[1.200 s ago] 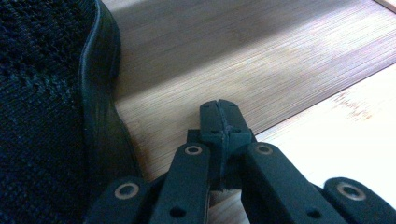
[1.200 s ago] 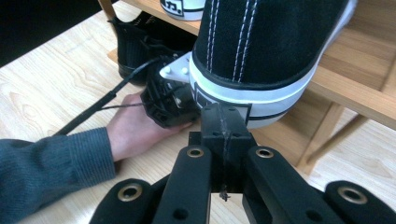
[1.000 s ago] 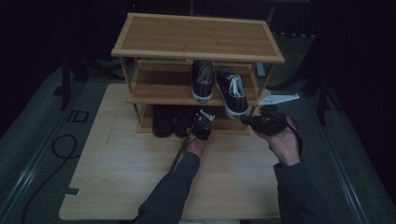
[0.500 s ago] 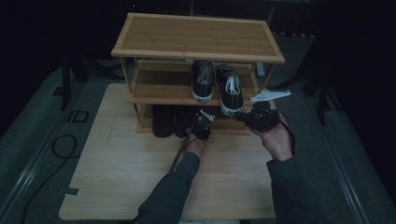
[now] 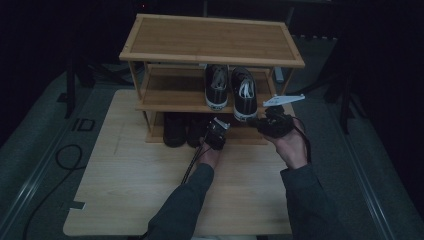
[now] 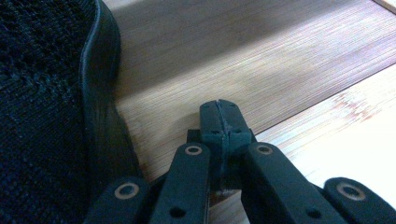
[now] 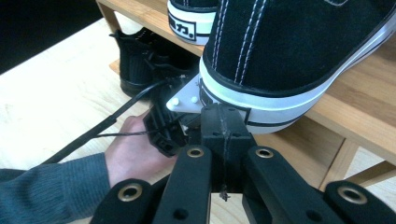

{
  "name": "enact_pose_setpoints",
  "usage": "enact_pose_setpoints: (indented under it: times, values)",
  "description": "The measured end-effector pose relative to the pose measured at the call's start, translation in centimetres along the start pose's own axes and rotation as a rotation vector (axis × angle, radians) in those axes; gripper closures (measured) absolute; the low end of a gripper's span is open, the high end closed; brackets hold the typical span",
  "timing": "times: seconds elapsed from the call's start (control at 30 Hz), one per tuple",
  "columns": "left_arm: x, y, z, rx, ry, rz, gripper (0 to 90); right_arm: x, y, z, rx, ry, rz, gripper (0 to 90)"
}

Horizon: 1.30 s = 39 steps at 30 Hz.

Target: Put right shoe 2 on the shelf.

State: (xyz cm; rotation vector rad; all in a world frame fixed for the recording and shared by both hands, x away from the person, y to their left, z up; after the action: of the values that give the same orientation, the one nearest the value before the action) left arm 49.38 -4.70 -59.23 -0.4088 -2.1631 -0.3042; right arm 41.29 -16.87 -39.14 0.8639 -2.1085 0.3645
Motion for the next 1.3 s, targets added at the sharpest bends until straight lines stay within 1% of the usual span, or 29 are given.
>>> enact_pose_setpoints:
  times: [0.07, 0.1, 0.13, 0.33, 0.53, 0.63, 0.73, 0.83, 0.97, 1.0, 1.03, 1.1, 1.13, 1.17, 1.2, 1.3]
  values:
    - [0.0, 0.0, 0.0, -0.003, 0.000, 0.007, 90.0, -0.2, -0.2, -0.1, -0.002, 0.006, 0.028, 90.0]
    - [0.0, 0.0, 0.0, -0.003, 0.000, 0.007, 90.0, -0.2, -0.2, -0.1, -0.002, 0.006, 0.028, 90.0]
    - [0.0, 0.0, 0.0, -0.004, 0.000, 0.007, 90.0, -0.5, -0.2, -0.2, -0.004, 0.006, 0.007, 90.0]
    - [0.0, 0.0, 0.0, 0.002, 0.000, -0.003, 90.0, -1.0, 0.1, -0.4, 0.003, 0.012, -0.005, 90.0]
    - [0.0, 0.0, 0.0, 0.002, 0.004, -0.001, 90.0, -1.2, 0.2, -0.7, 0.011, 0.011, -0.014, 90.0]
    - [0.0, 0.0, 0.0, 0.004, 0.004, 0.002, 90.0, -1.2, 0.0, -1.0, 0.016, 0.014, 0.003, 90.0]
    - [0.0, 0.0, 0.0, 0.004, 0.003, 0.003, 90.0, -1.4, -0.1, -1.2, 0.012, 0.014, -0.012, 90.0]
    - [0.0, 0.1, 0.0, 0.004, 0.004, 0.003, 90.0, -1.5, -0.1, -1.2, 0.015, 0.015, -0.012, 90.0]
    - [0.0, 0.1, 0.0, 0.005, 0.004, 0.003, 90.0, -1.8, -0.3, -1.2, 0.014, 0.023, 0.008, 90.0]
    - [0.0, 0.1, 0.0, 0.006, 0.004, 0.002, 90.0, -1.8, -0.6, -1.2, 0.012, 0.023, 0.025, 90.0]
    - [0.0, 0.1, 0.0, 0.004, 0.005, 0.002, 90.0, -1.9, -0.7, -1.2, 0.010, 0.025, 0.032, 90.0]
    - [0.0, 0.1, 0.0, 0.007, 0.002, 0.002, 90.0, -2.0, -1.3, -1.2, 0.000, 0.033, 0.088, 90.0]
    - [0.0, 0.1, 0.0, 0.006, 0.003, 0.002, 90.0, -2.1, -1.6, -1.1, -0.012, 0.035, 0.081, 90.0]
    - [0.0, 0.1, 0.0, 0.005, 0.001, 0.002, 90.0, -2.2, -1.7, -1.0, -0.019, 0.029, 0.059, 90.0]
    - [0.0, 0.1, 0.0, 0.005, 0.001, 0.003, 90.0, -2.2, -1.8, -0.9, -0.023, 0.022, 0.050, 90.0]
    - [0.0, 0.1, 0.0, 0.005, 0.002, 0.001, 90.0, -2.2, -1.9, -0.9, -0.025, 0.017, 0.044, 90.0]
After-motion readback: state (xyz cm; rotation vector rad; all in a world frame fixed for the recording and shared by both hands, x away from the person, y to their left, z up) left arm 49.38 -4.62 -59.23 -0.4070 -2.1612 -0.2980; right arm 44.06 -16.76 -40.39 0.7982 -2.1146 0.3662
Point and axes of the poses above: each handheld gripper's, and its own axes: x roughly backward along the jaws, z roughly out of its underside, y roughly to its left, the point moved 6 cm from there along -x, roughly forward along the jaws, and after that the axes turned 12 degrees about y, right-handed, at the moved point
